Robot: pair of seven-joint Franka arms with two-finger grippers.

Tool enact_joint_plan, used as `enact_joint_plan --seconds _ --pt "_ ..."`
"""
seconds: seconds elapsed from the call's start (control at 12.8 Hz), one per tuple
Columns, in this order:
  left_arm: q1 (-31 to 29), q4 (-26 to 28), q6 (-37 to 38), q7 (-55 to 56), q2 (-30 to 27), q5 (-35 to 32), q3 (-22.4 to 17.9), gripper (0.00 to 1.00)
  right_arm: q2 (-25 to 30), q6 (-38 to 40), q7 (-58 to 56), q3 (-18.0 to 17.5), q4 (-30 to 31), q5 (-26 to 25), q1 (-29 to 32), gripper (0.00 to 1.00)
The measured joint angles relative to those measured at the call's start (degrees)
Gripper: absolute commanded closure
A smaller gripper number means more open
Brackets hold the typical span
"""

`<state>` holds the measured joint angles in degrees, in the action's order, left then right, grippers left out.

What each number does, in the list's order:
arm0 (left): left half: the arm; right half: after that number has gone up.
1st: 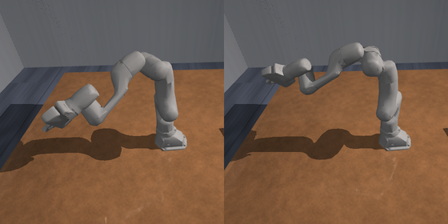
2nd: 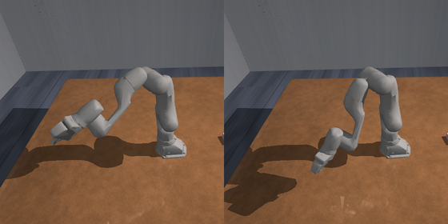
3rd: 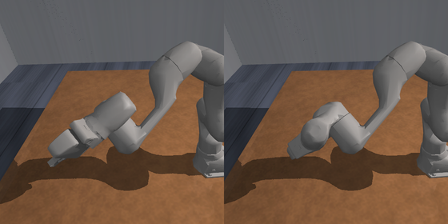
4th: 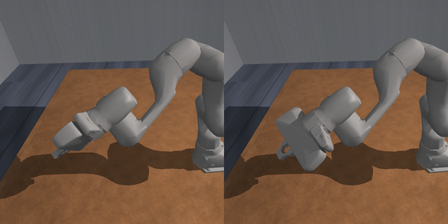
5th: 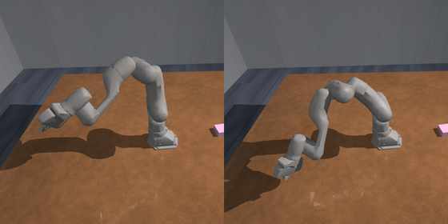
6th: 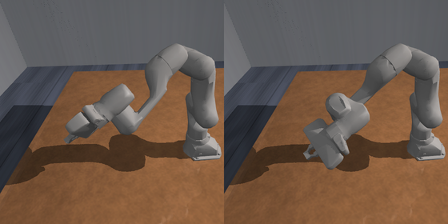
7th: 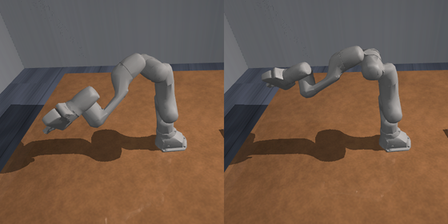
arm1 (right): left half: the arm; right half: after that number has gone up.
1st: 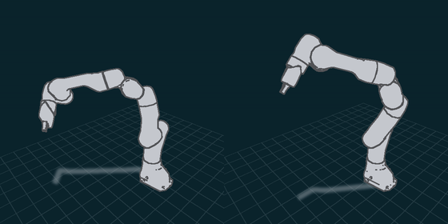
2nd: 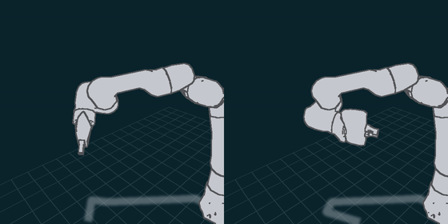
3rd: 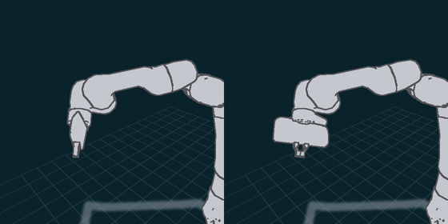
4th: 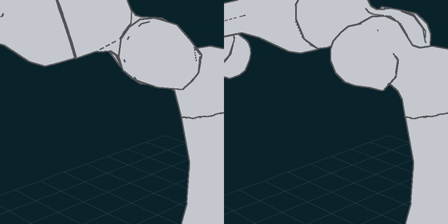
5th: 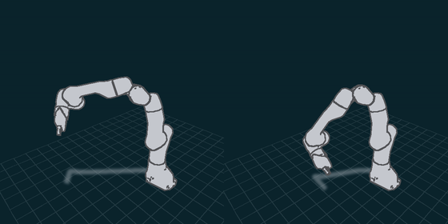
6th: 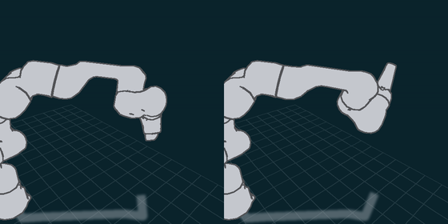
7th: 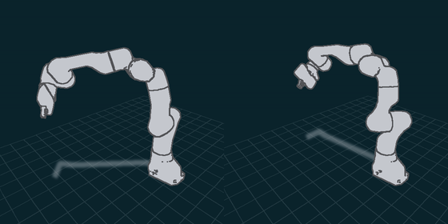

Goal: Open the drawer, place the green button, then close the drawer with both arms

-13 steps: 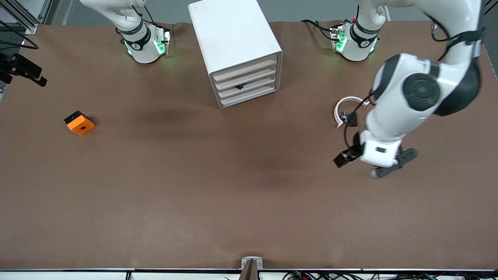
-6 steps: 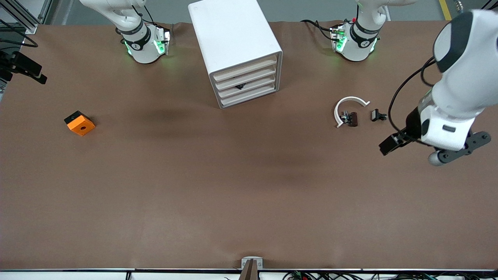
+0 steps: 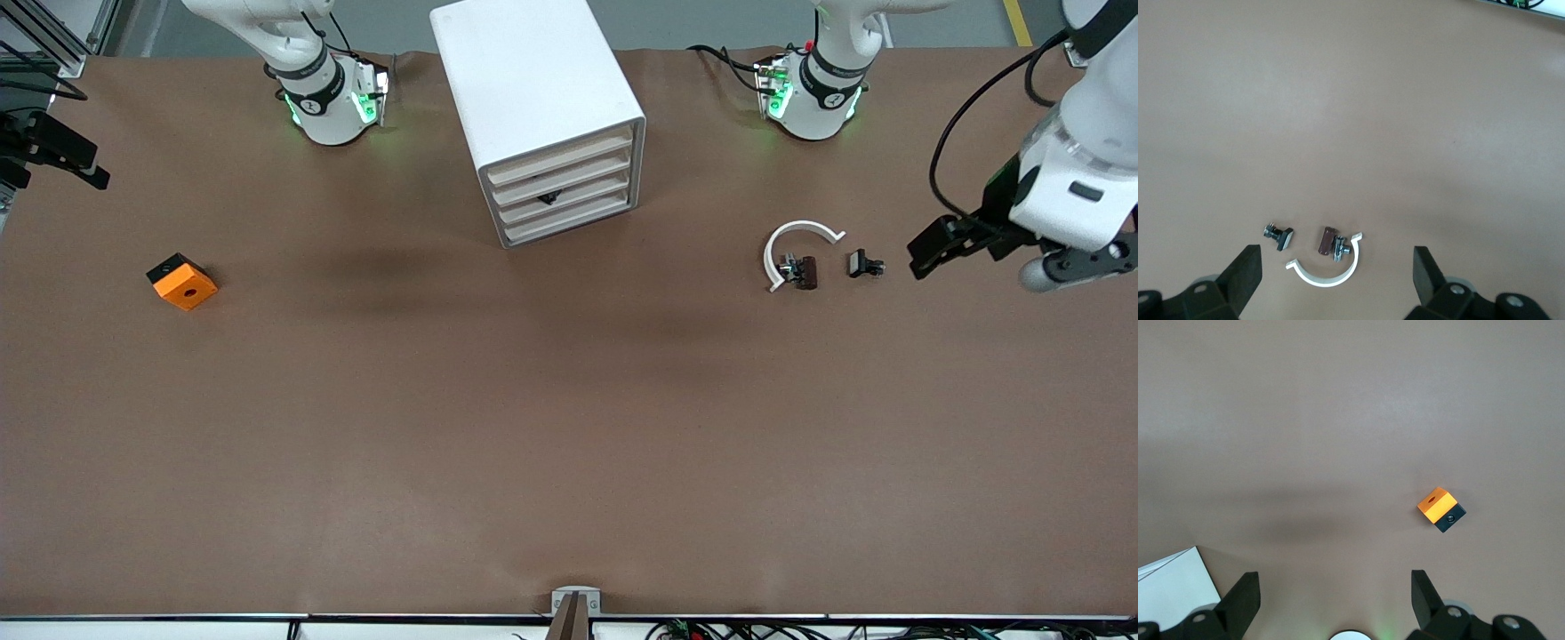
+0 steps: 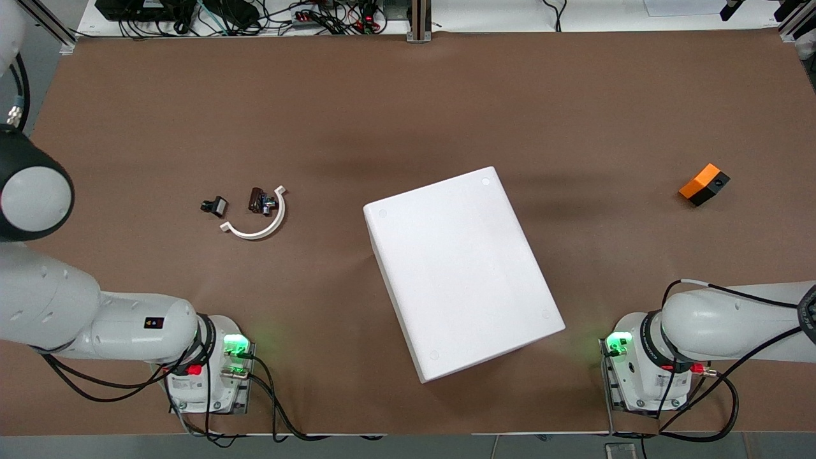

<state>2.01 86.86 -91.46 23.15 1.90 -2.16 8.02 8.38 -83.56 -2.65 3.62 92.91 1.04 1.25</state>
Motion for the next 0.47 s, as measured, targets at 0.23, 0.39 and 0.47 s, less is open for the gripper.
enact_joint_plan --seconds 0.23,0.39,0.47 --pt "-0.2 5.2 0.9 -2.0 -5.6 0.2 -0.6 0.0 0.5 -0.1 -0.2 0.3 0.0 0.0 0.0 0.0" --pt "-0.6 6.4 1.9 -4.3 -7.2 0.2 -0.6 0.0 0.6 -0.1 -0.2 0.4 0.0 0.0 0.2 0.0" --pt "-0.9 6.7 2.1 -6.3 -7.5 0.2 -0.7 0.0 0.6 -0.1 -0.2 0.4 0.0 0.0 0.7 0.0"
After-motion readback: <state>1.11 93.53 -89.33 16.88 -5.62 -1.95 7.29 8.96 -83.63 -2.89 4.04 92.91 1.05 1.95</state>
